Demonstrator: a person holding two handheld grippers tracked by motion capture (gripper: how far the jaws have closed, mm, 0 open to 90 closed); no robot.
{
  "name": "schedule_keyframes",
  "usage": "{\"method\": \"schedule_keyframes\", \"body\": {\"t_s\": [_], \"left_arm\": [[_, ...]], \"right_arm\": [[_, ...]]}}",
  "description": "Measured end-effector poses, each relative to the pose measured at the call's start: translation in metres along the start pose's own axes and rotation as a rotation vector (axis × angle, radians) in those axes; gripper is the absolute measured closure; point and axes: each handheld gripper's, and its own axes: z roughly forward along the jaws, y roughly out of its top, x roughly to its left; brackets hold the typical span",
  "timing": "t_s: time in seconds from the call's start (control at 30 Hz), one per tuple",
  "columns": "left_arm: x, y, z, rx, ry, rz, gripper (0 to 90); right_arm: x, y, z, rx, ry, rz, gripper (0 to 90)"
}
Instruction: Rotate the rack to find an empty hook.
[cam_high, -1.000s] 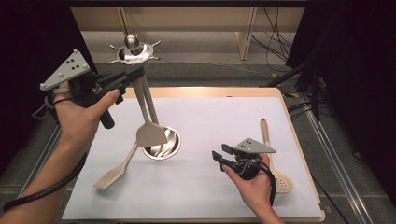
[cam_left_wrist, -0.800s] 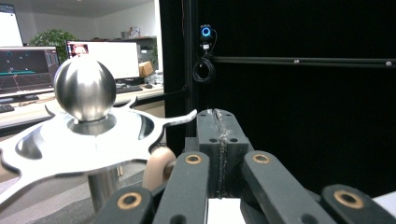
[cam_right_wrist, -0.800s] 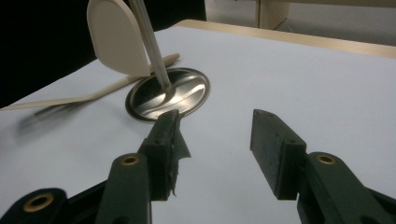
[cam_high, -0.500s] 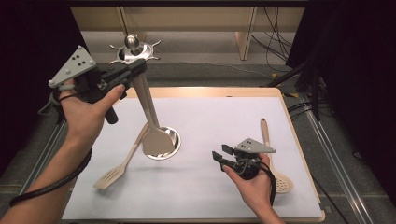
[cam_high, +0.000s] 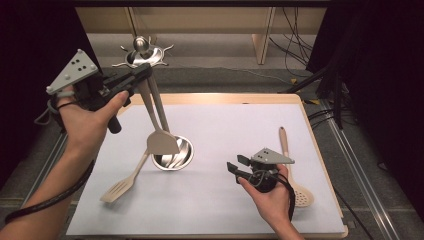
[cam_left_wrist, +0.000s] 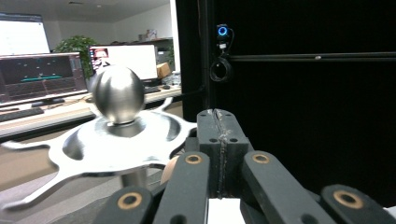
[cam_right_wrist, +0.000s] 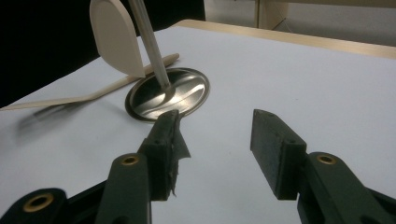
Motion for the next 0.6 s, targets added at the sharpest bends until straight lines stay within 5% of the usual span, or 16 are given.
{"method": "schedule_keyframes", "body": {"t_s": [0.6], "left_arm": [[0.027, 0.000, -0.018, -0.006, 0.073, -0.027, 89.3]], "right_arm": [[0.000, 0.000, 0.000, 0.001, -0.001, -0.001, 53.3]]}}
